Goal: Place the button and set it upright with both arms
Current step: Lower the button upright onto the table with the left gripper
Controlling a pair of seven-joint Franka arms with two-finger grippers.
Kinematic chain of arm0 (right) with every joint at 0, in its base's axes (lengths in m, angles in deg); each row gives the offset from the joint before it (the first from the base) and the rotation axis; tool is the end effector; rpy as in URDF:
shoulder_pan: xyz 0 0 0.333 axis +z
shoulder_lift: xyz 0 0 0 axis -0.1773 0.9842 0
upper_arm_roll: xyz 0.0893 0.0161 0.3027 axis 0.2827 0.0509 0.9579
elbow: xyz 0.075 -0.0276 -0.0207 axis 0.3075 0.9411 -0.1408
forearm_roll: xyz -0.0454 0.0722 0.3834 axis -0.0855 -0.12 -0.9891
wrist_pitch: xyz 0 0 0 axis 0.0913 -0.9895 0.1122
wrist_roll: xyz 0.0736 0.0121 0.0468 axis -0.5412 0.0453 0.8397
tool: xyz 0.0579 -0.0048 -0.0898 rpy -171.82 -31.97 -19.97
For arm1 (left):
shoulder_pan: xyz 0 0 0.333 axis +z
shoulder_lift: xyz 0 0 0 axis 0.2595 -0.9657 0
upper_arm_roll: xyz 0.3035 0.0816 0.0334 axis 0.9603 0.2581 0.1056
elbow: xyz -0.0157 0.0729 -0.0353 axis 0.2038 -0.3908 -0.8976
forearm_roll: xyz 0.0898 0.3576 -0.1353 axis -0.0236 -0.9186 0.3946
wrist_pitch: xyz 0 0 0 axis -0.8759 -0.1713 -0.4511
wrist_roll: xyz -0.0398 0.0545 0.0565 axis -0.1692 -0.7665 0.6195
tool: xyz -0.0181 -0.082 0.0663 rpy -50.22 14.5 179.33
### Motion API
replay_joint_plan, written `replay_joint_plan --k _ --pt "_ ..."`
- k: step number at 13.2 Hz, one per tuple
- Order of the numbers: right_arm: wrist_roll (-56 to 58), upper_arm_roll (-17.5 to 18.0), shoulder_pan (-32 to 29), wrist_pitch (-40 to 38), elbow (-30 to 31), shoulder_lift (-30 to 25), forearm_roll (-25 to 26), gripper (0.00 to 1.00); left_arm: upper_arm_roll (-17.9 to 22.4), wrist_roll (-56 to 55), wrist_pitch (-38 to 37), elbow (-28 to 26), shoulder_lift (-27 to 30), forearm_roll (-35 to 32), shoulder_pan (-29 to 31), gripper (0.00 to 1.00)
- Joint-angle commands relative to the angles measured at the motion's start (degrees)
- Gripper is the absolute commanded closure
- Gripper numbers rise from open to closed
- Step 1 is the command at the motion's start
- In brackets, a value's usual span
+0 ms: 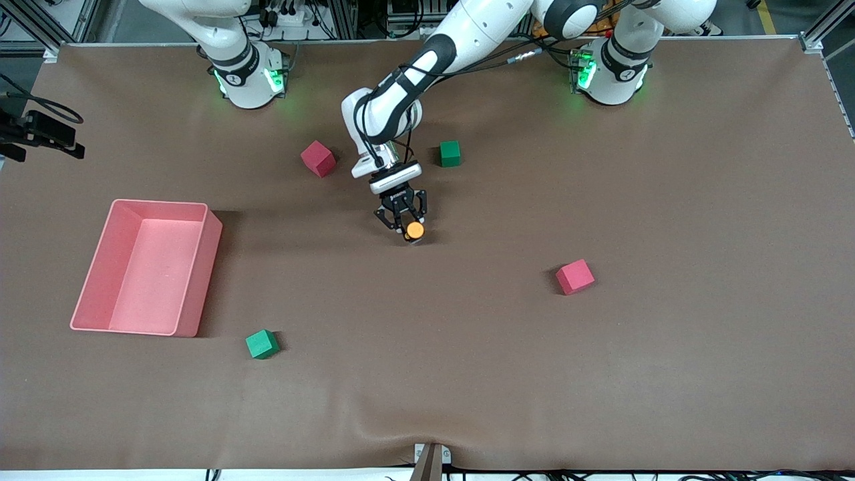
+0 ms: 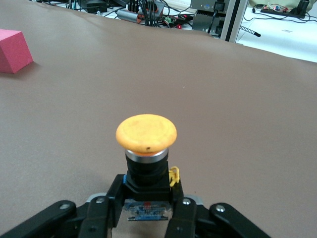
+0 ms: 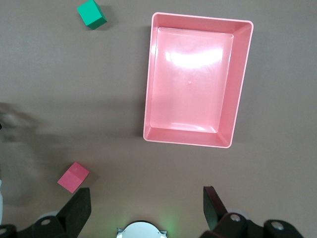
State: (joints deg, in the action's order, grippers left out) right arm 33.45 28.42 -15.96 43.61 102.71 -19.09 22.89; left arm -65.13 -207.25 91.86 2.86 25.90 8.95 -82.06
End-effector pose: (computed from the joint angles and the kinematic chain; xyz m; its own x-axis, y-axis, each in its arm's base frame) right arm 0.5218 -0.0605 0.6303 0.9927 0.0368 -0.1149 0.0342 -0.9991 -0.0243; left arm 0.3334 -0.6374 0.1273 0.4498 0.3057 0.8392 0.4622 -0.8837 0.0742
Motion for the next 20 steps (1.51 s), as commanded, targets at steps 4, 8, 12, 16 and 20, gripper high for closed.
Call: replay_joint_plan --k 4,8,12,16,20 --pt "0.81 0.41 -0.67 -0.24 0.47 -0.59 -0.01 0.0 0.71 -1.71 -1.21 0.8 -1.81 -2.36 -0.57 0.82" --pt "0.81 0.32 -0.68 -0.24 0.74 -0.59 -0.02 0.0 0.62 -1.8 -1.21 0.89 -2.34 -3.25 -0.57 0.77" --pt "0.81 0.41 -0.68 -0.24 0.74 -0.59 -0.1 0.0 0.62 -1.71 -1.21 0.98 -2.34 -3.25 -0.57 0.58" --pt "0.81 0.32 -0.76 -0.15 1.26 -0.59 -0.1 0.0 0.53 -1.8 -1.12 0.89 -2.43 -3.16 -0.57 0.55" --pt "0.81 0.32 -0.68 0.11 1.53 -0.51 -0.02 0.0 0.53 -1.8 -1.12 0.89 -2.43 -3.16 -0.57 0.55"
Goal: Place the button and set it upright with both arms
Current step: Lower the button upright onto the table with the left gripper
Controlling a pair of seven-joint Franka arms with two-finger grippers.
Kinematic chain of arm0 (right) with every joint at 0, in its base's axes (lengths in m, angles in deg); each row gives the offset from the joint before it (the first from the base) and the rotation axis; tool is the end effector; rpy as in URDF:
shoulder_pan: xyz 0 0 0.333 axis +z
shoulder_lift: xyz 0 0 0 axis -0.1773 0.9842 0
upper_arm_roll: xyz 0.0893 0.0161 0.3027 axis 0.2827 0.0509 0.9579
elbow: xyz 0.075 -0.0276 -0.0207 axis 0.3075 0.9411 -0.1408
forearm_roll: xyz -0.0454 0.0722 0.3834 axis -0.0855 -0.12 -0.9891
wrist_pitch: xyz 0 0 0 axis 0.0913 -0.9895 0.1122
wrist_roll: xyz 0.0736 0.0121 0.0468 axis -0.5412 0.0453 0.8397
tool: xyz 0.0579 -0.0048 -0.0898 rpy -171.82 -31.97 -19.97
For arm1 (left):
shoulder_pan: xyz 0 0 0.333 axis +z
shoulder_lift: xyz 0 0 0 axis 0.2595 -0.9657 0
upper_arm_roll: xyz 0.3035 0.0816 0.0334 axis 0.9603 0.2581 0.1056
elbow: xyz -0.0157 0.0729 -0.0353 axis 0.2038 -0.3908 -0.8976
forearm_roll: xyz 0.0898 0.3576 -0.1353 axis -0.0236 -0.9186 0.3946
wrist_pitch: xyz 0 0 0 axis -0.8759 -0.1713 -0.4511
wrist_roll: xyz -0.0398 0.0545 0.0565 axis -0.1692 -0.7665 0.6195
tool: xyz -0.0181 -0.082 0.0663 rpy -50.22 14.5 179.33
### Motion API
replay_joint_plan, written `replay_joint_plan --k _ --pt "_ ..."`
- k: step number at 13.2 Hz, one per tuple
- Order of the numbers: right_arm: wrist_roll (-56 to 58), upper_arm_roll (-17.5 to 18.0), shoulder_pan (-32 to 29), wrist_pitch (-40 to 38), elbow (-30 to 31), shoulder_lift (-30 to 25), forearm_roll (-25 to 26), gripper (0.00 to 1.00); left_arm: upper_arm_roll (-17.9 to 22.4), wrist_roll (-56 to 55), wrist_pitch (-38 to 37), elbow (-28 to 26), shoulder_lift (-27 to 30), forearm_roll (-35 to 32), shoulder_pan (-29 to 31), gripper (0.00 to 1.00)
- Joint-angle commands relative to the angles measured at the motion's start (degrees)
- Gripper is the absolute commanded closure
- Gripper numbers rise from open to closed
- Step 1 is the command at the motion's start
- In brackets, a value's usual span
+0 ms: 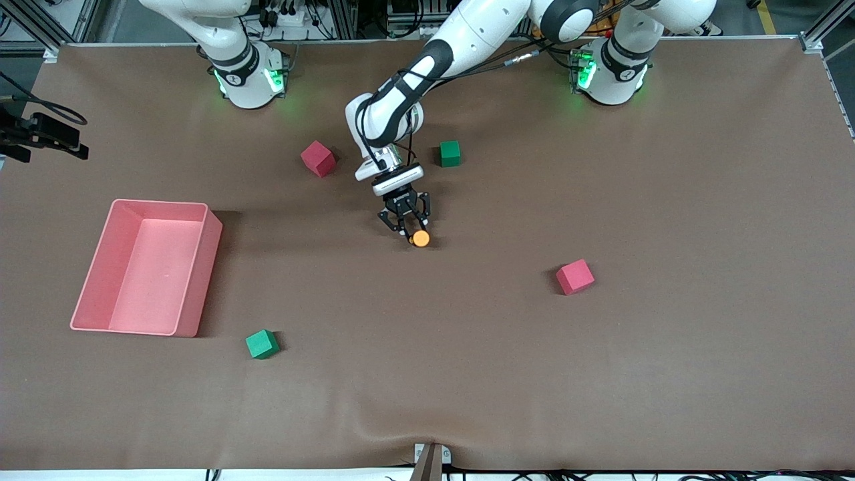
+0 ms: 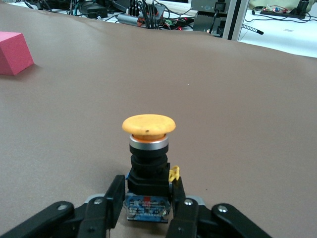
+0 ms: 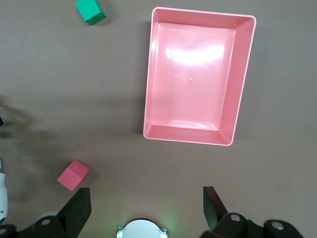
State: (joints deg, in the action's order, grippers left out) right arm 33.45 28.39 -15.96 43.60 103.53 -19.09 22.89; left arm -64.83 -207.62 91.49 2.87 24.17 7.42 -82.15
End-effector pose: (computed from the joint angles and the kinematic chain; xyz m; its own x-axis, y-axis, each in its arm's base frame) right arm 0.5214 -0.0607 0.6238 0.9910 0.0365 -0.1291 0.0334 -0.9991 -0.0265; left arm 0.3342 -0.6307 0.1074 0.4396 0.2710 0.8563 0.4527 -0.8903 0.0493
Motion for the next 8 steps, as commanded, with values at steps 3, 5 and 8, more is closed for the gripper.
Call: replay_joint_plan --k 3,5,8 --pt "0.81 0.43 -0.67 0.29 0.89 -0.51 -0.1 0.0 0.23 -1.78 -0.75 0.8 -0.7 -1.63 -0.83 0.55" --pt "0.81 0.35 -0.67 0.29 0.97 -0.51 -0.1 0.0 0.14 -1.79 -0.75 0.8 -0.7 -1.63 -0.91 0.55" --pt "0.81 0.35 -0.59 0.46 1.06 -0.51 -0.1 0.0 0.05 -1.87 -0.75 0.8 -0.79 -1.54 -1.27 0.55"
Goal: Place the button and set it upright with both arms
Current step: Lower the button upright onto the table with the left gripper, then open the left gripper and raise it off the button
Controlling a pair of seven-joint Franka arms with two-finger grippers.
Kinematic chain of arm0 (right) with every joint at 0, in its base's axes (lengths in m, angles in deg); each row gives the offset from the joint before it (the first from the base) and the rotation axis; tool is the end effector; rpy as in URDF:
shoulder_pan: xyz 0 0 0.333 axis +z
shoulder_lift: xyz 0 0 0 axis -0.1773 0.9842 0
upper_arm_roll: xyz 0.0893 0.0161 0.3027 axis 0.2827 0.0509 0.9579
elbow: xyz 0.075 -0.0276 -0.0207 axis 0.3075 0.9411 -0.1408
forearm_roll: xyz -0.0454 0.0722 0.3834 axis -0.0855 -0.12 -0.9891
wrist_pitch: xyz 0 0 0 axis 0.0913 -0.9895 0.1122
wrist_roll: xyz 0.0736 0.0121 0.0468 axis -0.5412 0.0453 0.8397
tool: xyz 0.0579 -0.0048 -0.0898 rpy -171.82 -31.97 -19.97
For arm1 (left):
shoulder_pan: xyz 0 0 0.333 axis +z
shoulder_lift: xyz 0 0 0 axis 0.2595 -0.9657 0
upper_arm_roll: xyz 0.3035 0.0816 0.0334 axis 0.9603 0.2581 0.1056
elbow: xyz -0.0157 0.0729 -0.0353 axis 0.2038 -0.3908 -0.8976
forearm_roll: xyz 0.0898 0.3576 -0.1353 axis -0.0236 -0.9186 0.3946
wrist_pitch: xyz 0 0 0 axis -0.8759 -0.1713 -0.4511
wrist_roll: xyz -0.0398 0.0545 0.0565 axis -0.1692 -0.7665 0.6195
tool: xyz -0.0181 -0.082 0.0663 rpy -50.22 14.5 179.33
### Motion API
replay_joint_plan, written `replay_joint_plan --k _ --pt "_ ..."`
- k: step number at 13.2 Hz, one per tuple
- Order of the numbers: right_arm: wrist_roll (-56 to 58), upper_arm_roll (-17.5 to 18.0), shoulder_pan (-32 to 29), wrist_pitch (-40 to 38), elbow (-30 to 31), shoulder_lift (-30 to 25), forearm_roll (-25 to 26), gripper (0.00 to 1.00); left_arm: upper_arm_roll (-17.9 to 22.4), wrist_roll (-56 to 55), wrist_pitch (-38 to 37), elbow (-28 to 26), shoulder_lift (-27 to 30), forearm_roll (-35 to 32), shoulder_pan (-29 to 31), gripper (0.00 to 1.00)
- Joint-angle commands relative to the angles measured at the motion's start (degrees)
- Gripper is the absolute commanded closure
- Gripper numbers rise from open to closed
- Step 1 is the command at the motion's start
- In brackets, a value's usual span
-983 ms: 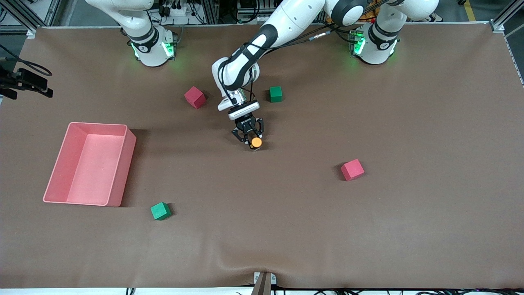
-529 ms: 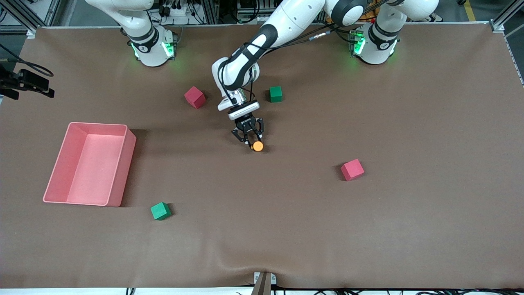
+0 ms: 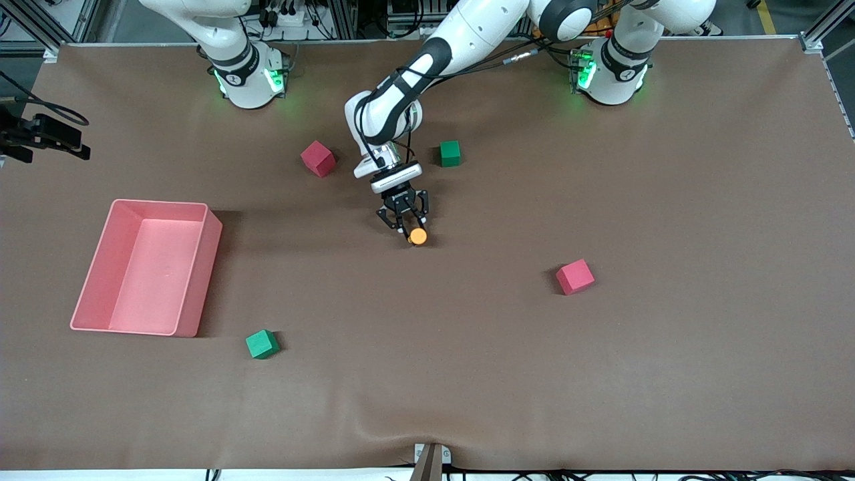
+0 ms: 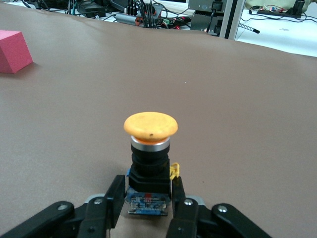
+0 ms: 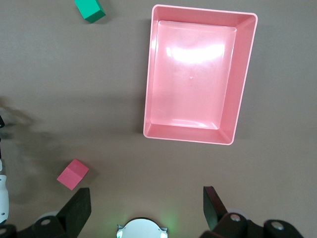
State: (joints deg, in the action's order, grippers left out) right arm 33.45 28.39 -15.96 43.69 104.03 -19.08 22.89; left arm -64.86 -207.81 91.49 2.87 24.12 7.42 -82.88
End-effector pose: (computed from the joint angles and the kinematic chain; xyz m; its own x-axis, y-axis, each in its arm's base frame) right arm 0.5214 -0.0607 0.6198 0.9900 0.0366 -0.1363 0.0332 -0.9991 -0.0276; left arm 0.3258 -0.6348 0.1067 0.4423 0.2677 0.8560 0.4426 -0.8953 0.0513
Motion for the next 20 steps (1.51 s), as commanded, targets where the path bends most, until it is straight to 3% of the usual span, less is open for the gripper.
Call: replay_joint_plan --k 1,2,4,6,10,14,17,20 --pt "0.8 0.43 -0.59 0.38 0.65 -0.51 -0.1 0.0 -0.01 -1.77 -0.75 0.8 -0.65 -1.54 -0.54 0.53" --pt "0.8 0.35 -0.59 0.38 0.65 -0.51 -0.1 0.0 -0.01 -1.77 -0.75 0.8 -0.65 -1.54 -0.63 0.53" --pt "0.8 0.43 -0.67 0.38 0.65 -0.51 -0.1 0.0 -0.01 -1.68 -0.75 0.8 -0.56 -1.54 -0.9 0.39" --pt "0.8 0.35 -0.59 0.38 0.65 -0.51 -0.1 0.0 -0.01 -1.25 -0.75 0.71 -0.21 -1.89 -1.07 0.0" --pt "0.8 0.35 -0.5 0.38 0.65 -0.51 -0.1 0.0 -0.88 -0.63 -3.91 0.62 0.75 0.47 -3.44 0.0" --pt "0.72 0.35 -0.5 0.38 0.65 -0.6 -0.19 0.0 -2.2 9.62 -6.29 0.8 5.13 7.84 -3.53 0.0" --pt "0.72 0.43 -0.5 0.38 0.91 -0.69 -0.19 0.0 -2.12 22.27 -5.94 1.15 11.28 15.22 0.49 0.0" --pt "0.72 0.43 -0.41 0.56 1.09 -0.69 -0.19 0.0 -2.47 28.53 -3.58 1.32 12.88 16.04 3.84 0.0"
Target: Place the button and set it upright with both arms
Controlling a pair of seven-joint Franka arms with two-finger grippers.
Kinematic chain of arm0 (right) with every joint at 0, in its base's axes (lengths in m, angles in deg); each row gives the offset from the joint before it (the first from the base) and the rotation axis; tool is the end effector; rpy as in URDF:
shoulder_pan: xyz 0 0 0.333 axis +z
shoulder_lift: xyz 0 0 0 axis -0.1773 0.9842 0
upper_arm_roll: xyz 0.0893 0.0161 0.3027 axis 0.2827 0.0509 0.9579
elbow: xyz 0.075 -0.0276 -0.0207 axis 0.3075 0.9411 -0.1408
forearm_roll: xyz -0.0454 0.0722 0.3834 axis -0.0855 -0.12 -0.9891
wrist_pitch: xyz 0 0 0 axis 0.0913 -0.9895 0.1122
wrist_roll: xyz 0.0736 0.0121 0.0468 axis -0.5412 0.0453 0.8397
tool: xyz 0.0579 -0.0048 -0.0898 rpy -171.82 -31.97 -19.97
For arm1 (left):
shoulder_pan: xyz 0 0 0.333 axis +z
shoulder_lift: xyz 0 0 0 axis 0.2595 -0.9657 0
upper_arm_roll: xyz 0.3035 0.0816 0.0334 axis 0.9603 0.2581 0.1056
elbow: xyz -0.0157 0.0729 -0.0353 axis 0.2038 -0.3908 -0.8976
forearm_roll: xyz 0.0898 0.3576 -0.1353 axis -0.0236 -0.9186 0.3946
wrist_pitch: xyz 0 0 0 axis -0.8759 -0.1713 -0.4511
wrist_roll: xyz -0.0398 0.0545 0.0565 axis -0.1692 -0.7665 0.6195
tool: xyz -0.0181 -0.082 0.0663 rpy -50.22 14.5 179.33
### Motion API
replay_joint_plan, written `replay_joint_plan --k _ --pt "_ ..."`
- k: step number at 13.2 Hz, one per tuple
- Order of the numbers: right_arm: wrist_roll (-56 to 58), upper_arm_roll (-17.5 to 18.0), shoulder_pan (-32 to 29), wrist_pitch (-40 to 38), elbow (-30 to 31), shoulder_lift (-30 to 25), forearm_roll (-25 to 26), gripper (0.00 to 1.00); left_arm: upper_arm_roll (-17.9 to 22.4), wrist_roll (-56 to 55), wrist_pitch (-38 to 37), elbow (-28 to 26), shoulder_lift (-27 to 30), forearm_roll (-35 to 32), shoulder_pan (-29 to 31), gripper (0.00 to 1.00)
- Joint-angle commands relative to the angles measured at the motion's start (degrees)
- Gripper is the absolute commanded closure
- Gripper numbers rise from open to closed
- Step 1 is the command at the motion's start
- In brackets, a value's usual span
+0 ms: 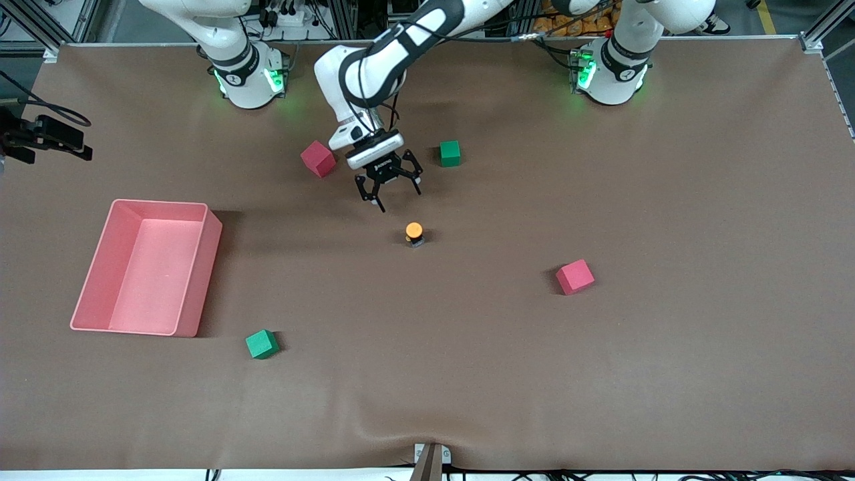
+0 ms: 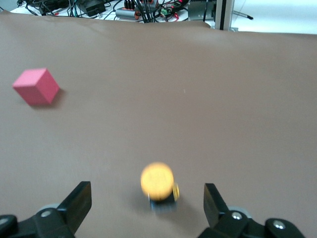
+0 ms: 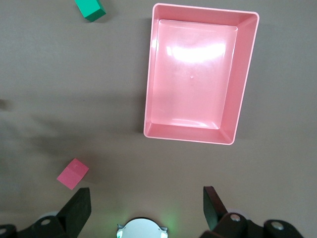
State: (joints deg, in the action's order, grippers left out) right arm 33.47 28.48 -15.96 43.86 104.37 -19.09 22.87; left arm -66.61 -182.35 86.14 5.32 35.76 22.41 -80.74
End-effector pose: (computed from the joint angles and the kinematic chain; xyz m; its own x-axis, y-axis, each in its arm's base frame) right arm 0.5216 -0.0599 0.6174 0.9895 0.0386 -0.1390 0.0350 -0.9990 -0.0283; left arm 0.3423 -0.6513 0.2571 0.6561 0.1984 0.7282 0.4106 -0.9034 -0.1238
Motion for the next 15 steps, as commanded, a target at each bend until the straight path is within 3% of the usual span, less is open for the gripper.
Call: replay_joint_plan --k 1,4,7,13,15 --pt "0.7 0.34 -0.5 0.3 0.83 -0.68 -0.17 0.0 -0.72 5.61 2.48 -1.12 2.03 1.13 2.93 0.0" --pt "0.7 0.34 -0.67 0.21 1.18 -0.68 -0.17 0.0 -0.72 18.68 2.92 -1.12 5.89 6.39 8.02 0.0" --pt "0.78 0.34 -0.76 0.3 1.45 -0.68 -0.17 0.0 -0.54 29.6 2.92 -1.39 12.21 16.57 14.61 0.0" --pt "0.7 0.34 -0.24 1.0 1.45 -0.68 -0.17 0.0 -0.54 55.43 2.84 -1.48 19.96 46.35 33.06 0.0" --pt "0.08 0.43 0.29 1.27 1.71 -0.68 -0.17 0.0 -0.54 60.37 1.88 -1.65 20.84 50.61 38.43 0.0"
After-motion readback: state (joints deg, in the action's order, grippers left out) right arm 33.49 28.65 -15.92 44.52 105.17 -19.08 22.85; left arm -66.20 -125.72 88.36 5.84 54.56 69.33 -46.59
